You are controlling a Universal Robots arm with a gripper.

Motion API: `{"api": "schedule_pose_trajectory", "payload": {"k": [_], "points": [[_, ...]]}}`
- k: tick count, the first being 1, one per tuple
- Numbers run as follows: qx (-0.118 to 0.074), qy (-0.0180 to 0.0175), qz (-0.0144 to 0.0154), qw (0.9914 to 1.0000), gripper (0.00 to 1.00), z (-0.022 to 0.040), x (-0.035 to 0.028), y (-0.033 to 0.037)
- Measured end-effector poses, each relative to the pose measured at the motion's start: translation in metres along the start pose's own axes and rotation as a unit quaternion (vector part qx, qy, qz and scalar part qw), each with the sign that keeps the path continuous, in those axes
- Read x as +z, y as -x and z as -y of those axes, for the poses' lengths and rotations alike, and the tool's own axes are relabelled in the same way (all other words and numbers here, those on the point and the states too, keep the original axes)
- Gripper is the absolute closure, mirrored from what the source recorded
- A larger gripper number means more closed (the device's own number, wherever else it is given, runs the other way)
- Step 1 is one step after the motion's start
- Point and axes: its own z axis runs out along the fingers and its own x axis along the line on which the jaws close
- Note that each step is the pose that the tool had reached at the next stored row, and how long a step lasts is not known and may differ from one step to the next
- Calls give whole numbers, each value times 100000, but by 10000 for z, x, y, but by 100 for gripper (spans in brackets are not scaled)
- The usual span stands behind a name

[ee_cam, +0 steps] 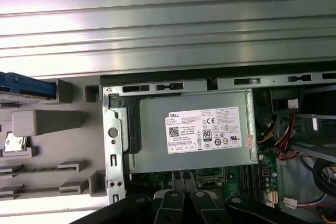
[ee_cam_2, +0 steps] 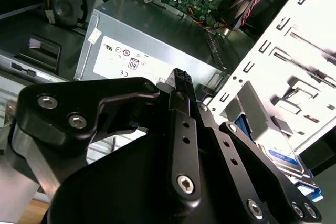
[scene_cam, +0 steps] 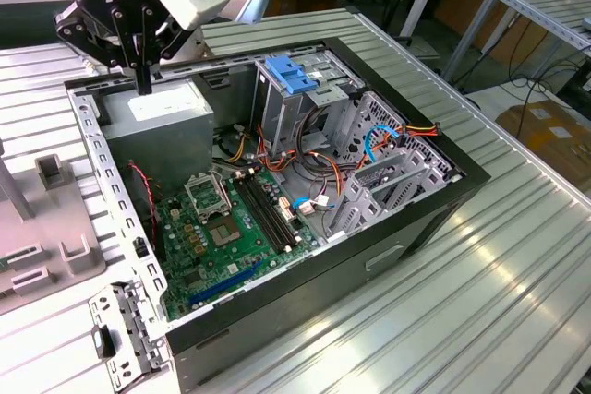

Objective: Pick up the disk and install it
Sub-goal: 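Reach for the disk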

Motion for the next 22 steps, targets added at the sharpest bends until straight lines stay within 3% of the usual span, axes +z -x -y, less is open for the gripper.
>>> {"api": "schedule_pose_trajectory", "payload": {"k": [22], "points": [[-2,-2,-2,100000,89,8,-3,-104]]}}
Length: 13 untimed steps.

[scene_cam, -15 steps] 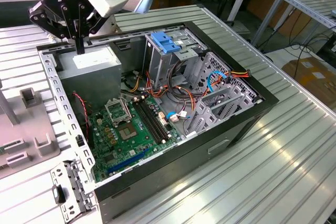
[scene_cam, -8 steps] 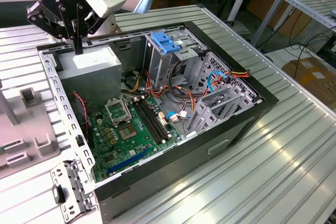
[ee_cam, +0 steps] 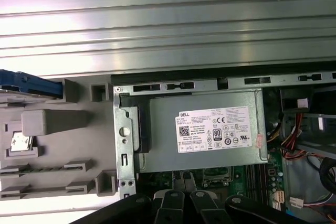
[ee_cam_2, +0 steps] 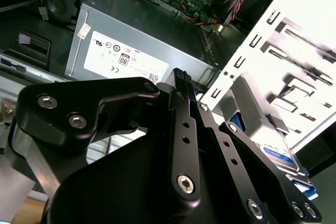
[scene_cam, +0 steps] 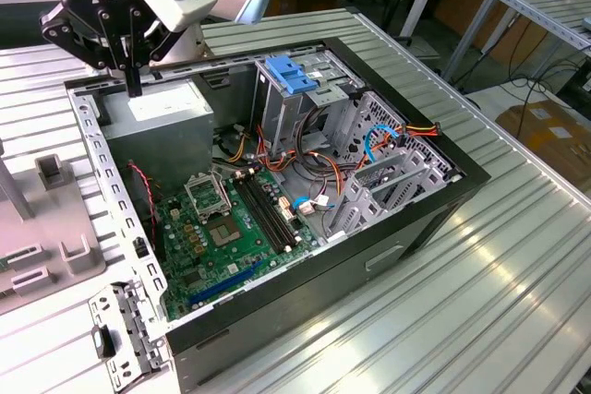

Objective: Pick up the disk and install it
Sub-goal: 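Reach for the disk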

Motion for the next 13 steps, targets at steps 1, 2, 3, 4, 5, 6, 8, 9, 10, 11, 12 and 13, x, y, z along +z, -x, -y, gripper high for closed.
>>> {"api": "schedule_pose_trajectory", "payload": {"k": [1,2,3,4,5,6,8,9,10,11,12,13], "points": [[0,-2,-2,100000,89,0,0,-5],[-1,-3,-2,100000,89,1,0,-10],[0,1,0,100000,89,1,0,-16],[2,-2,0,100000,89,2,-1,-21],[2,0,1,100000,89,2,-1,-25],[0,2,2,100000,89,2,0,-29],[0,0,1,100000,89,3,-1,-39],[-1,0,-1,100000,89,3,-1,-44],[-1,-1,0,100000,89,4,-1,-51],[0,-1,0,100000,89,4,-1,-54],[1,-2,-1,100000,89,4,-2,-58],[0,2,0,100000,89,5,-2,-66]]}}
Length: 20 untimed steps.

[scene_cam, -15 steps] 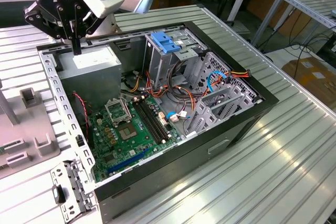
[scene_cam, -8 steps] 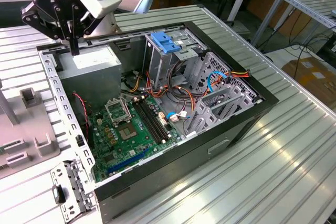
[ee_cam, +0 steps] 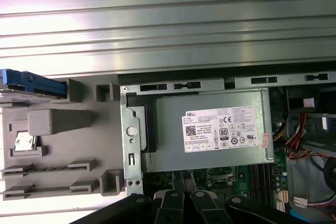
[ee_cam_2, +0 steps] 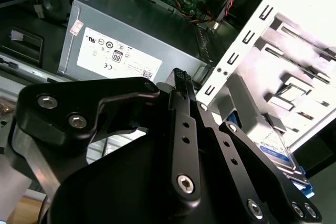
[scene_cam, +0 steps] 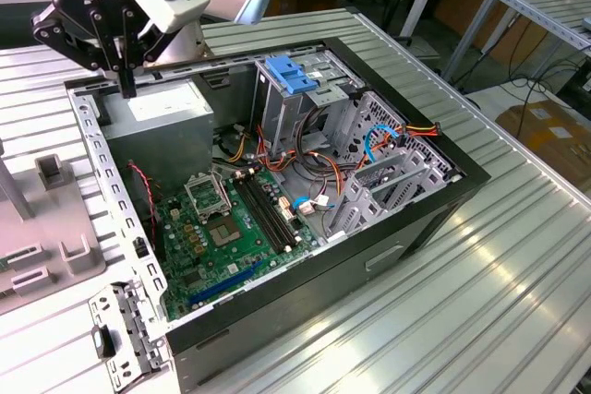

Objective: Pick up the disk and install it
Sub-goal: 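Reach for the disk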

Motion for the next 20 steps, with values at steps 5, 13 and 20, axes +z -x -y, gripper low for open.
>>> {"api": "schedule_pose_trajectory", "payload": {"k": [5,13,20], "points": [[1,-2,1,100000,89,2,-1,-22],[1,-4,0,100000,89,4,-2,-50],[-1,-1,0,100000,89,6,-2,-76]]}}
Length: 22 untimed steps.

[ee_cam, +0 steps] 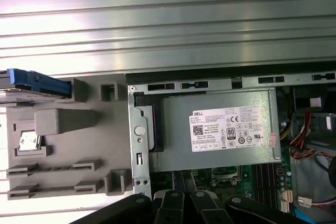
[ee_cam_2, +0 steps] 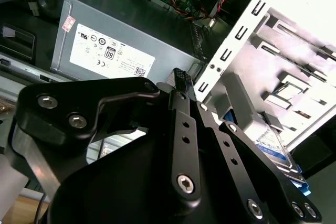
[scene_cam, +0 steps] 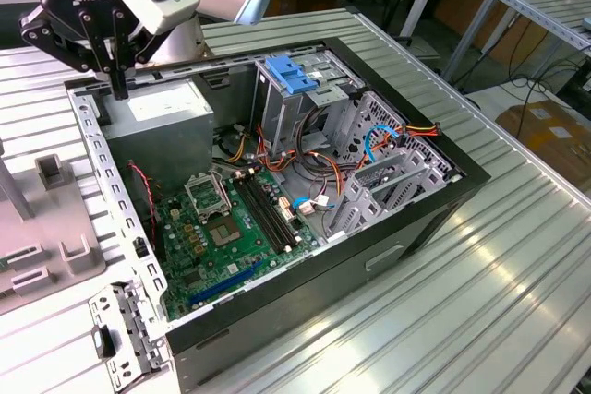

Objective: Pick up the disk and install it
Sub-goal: 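Reach for the disk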

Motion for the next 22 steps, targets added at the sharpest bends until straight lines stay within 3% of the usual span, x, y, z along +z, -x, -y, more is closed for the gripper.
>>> {"api": "schedule_pose_trajectory", "payload": {"k": [22], "points": [[7,-3,1,100000,89,7,-2,-90]]}}
